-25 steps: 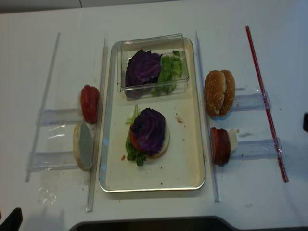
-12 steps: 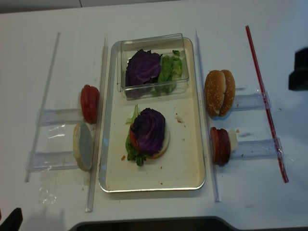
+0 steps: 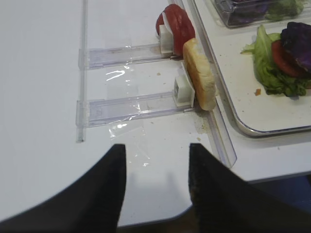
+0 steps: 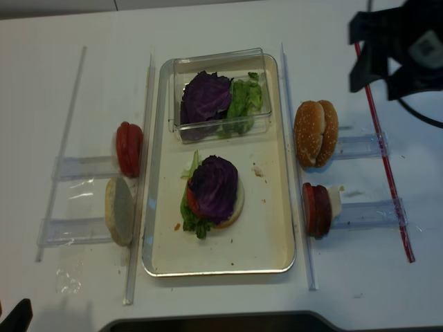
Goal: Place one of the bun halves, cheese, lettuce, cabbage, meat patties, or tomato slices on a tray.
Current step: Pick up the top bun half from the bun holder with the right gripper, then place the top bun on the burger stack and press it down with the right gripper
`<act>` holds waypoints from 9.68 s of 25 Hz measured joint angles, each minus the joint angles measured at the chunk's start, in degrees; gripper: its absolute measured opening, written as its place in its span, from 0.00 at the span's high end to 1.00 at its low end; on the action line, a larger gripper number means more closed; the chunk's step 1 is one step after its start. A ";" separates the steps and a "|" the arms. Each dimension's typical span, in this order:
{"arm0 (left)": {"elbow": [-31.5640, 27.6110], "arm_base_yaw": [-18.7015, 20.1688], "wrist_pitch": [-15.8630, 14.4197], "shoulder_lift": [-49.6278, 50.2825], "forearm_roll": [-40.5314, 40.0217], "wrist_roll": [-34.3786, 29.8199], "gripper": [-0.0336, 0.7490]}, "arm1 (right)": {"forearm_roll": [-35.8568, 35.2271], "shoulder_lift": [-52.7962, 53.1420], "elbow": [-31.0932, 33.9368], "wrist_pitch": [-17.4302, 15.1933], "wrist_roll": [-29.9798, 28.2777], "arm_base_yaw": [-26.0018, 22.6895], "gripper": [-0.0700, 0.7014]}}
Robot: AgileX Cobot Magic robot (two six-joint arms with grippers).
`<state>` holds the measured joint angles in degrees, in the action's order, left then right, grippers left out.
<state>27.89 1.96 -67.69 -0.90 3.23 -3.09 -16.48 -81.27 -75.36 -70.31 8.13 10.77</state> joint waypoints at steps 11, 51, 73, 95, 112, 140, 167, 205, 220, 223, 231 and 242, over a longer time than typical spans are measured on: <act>0.00 0.00 0.00 0.00 0.00 0.00 0.58 | 0.80 -16.02 -7.53 1.66 2.38 7.33 0.33; 0.00 0.00 0.00 0.00 0.00 0.00 0.59 | 1.82 -24.18 -8.58 4.68 2.21 7.33 0.34; 0.00 0.00 0.00 0.00 0.00 0.00 0.60 | 1.85 -26.32 -8.61 2.98 2.41 7.33 0.73; 0.00 0.00 0.00 0.00 0.00 0.00 0.60 | 1.85 -25.20 -14.25 -0.06 2.05 7.33 0.73; 0.00 0.00 0.00 0.00 0.00 0.00 0.60 | -9.85 -16.00 -14.65 -0.41 -1.11 8.17 0.73; 0.00 0.00 0.00 0.00 0.00 0.00 0.60 | -54.08 -13.72 8.16 13.20 -34.83 20.52 0.73; 0.00 0.00 0.00 0.00 -0.08 0.00 0.60 | -82.38 -19.60 23.39 19.73 -58.90 15.36 0.73; 0.00 0.00 0.00 0.00 -0.08 0.00 0.60 | -72.93 -21.21 23.39 22.40 -52.41 13.78 0.34; 0.00 0.00 0.00 0.00 -0.08 0.00 0.60 | -62.68 -21.21 20.26 20.59 -44.46 12.61 0.34; 0.00 0.00 0.00 0.00 -0.08 0.00 0.60 | -59.34 -21.21 18.33 20.48 -42.02 12.61 0.34; 0.00 0.00 0.00 0.00 -0.08 0.00 0.60 | -51.11 -21.21 13.69 18.61 -34.78 12.61 0.34; 0.00 0.00 0.00 0.00 -0.08 0.00 0.60 | -36.74 -21.21 7.76 13.92 -24.41 12.61 0.34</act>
<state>27.89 1.96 -67.69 -0.90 3.15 -3.09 -53.22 -102.49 -67.60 -56.39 -16.28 23.38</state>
